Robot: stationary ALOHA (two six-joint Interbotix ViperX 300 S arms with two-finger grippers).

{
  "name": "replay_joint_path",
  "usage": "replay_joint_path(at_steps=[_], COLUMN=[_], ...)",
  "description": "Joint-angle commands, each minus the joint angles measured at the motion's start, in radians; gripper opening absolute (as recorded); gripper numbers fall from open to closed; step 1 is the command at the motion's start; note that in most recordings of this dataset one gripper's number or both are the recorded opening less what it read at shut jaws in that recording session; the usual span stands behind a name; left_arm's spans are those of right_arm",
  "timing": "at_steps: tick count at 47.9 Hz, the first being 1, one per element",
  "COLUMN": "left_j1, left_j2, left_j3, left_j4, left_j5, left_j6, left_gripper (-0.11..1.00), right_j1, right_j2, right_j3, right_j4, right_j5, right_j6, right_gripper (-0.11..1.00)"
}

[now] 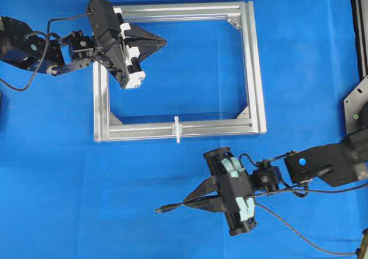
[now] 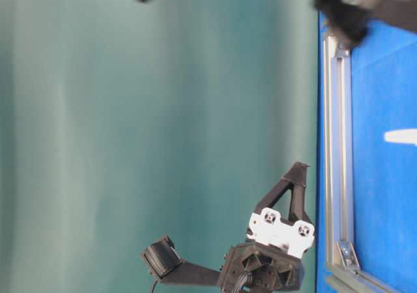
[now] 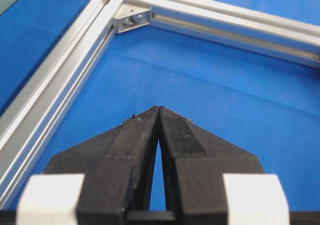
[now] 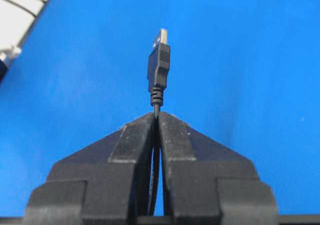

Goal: Insert the wire through the string loop located in the center.
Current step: 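Close the right gripper on the cable and lift it toward the frame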

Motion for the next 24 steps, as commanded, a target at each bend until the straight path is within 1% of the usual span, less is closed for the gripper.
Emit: replay_joint_path(at_steps=[1,10,24], left_j1=[0.000,0.000,-0.002], left_j2=[-0.029,-0.029,-0.029], left_j3=[-0.006,-0.008,-0.006], left_j4=[0.003,0.003,0.003], left_j5=[-0.009,-0.011,-0.009], left_j6=[0.000,0.000,0.000], left_gripper=[0.00,0.00,0.00], right_j1=[-0.005,-0.011,-0.020], right_j2=[-0.066,-0.094,-0.094], right_j3=[-0.015,-0.015,-0.009], right_j4=[-0.002,-0.002,-0.003], right_j5=[0.028,0.071,0.074], right_j6=[-0.003,-0.006,-0.009], right_gripper=[-0.02,-0.02,-0.02])
